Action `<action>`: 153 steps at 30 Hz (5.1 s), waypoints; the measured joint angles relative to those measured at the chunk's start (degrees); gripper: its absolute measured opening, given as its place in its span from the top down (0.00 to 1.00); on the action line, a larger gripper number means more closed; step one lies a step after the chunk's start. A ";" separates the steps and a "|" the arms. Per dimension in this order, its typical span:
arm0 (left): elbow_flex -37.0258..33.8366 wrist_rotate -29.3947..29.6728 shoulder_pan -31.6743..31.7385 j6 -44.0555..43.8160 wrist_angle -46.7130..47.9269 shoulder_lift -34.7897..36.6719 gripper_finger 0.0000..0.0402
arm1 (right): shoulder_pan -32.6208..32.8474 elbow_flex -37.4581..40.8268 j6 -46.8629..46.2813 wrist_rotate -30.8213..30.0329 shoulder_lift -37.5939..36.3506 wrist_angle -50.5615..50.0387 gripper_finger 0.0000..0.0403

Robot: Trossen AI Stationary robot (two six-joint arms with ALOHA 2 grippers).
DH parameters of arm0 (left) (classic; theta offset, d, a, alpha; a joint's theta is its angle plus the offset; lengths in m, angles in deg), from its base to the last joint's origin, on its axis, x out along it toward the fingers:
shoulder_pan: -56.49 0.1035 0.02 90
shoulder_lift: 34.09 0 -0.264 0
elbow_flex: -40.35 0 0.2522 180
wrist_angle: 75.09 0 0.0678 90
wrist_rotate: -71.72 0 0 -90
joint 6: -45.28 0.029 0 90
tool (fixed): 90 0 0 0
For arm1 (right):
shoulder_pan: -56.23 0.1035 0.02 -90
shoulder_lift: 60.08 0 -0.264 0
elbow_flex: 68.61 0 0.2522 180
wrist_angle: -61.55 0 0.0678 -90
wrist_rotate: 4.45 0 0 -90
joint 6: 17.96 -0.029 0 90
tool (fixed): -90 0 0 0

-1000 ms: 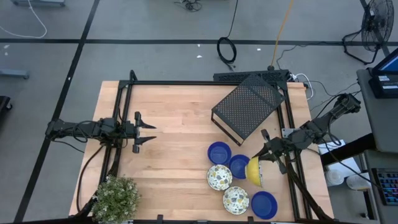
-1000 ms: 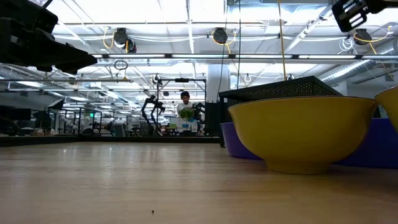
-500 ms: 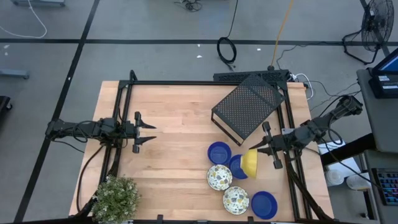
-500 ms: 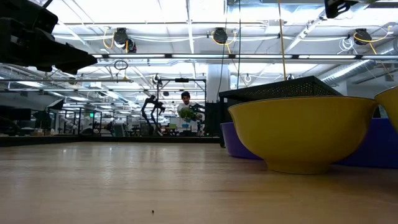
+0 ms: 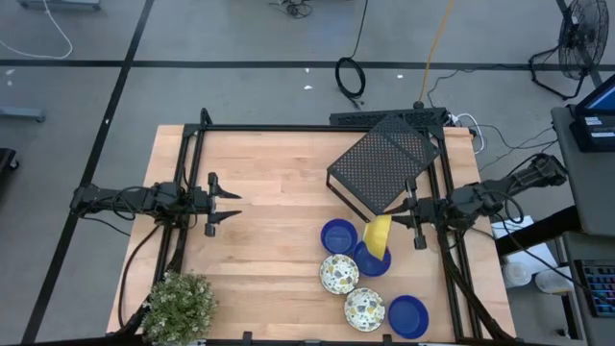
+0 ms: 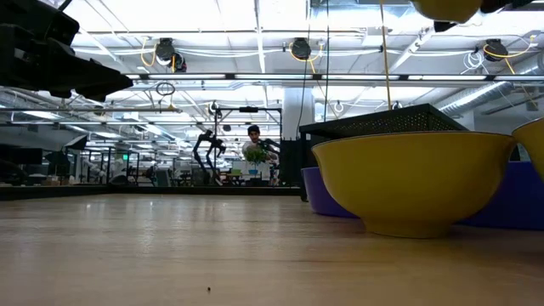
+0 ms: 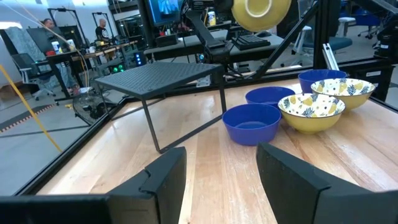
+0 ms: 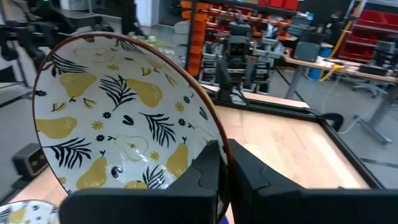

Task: Pick & Place Mini bowls
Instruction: Put the top right patterned yellow bowl on the shelf

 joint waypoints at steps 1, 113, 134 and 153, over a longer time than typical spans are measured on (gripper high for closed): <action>0.00 0.00 -0.01 0.01 0.00 -0.01 0.51 | -0.60 0.00 0.01 0.00 0.00 0.01 0.99; 0.00 0.00 -0.01 0.01 -0.02 -0.01 0.51 | -57.75 0.02 -0.40 -0.22 0.02 -0.51 0.99; 0.00 0.00 -0.02 0.00 -0.02 -0.02 0.51 | -68.57 0.02 0.21 -0.24 0.02 -0.51 0.99; 0.00 0.00 -0.02 -0.02 -0.02 0.00 0.51 | -75.23 0.02 1.30 -3.49 0.02 -2.40 0.99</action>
